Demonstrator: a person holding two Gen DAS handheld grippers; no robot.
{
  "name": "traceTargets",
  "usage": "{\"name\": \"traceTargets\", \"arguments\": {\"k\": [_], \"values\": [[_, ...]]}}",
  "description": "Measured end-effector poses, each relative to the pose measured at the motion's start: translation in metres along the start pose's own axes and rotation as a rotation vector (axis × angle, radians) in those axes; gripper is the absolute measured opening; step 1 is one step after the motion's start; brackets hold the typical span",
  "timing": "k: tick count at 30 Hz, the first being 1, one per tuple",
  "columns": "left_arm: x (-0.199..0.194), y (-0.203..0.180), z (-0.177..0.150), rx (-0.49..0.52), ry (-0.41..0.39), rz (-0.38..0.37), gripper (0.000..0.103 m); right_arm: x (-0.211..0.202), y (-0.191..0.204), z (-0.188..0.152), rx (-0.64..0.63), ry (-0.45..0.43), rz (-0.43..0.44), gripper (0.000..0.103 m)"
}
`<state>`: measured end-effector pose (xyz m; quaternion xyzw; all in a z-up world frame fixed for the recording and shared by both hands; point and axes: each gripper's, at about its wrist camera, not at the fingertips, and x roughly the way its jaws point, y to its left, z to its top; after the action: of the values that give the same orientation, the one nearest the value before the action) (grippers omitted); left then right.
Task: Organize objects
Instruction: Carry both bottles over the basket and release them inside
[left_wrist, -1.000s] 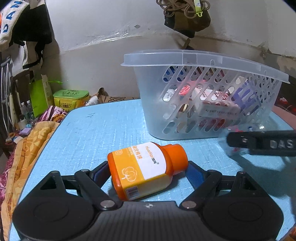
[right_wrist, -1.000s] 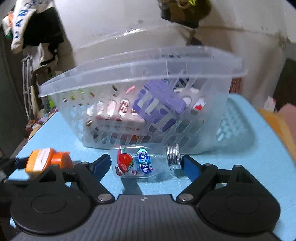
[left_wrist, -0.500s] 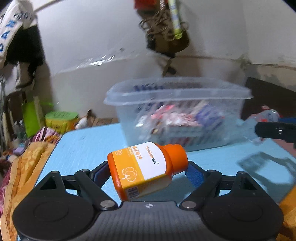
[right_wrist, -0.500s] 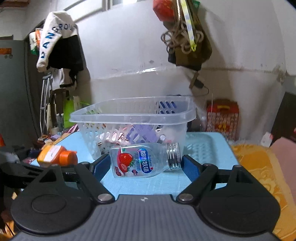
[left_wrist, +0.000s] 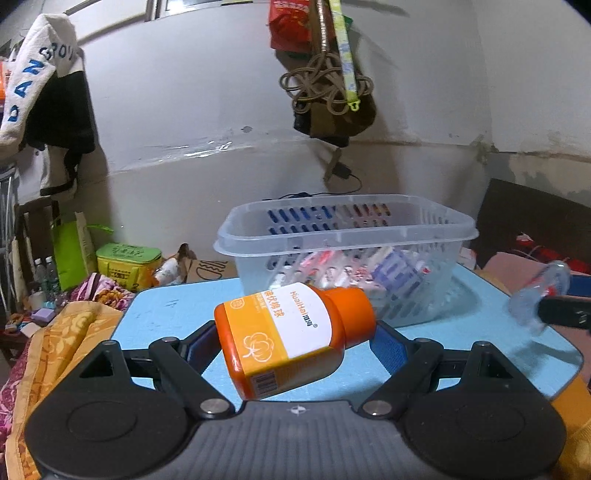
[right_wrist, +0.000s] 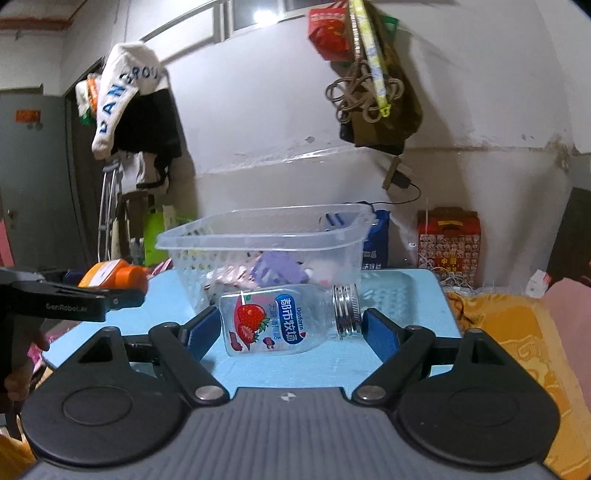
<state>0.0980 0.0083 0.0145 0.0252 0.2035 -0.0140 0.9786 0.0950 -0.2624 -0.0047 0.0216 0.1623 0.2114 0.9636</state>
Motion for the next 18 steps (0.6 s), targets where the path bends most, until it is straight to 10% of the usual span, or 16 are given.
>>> {"name": "traceTargets", "arguments": {"k": [10,18], "values": [[-0.004,-0.001,0.015,-0.013,-0.041,-0.033,0.089,0.004,-0.008,0.021,0.015,-0.082,0.011,0.086],[0.010,0.003,0.092,-0.114,-0.094,-0.089,0.089,0.055,-0.016,0.097,0.052,-0.075,0.020,0.086]]}}
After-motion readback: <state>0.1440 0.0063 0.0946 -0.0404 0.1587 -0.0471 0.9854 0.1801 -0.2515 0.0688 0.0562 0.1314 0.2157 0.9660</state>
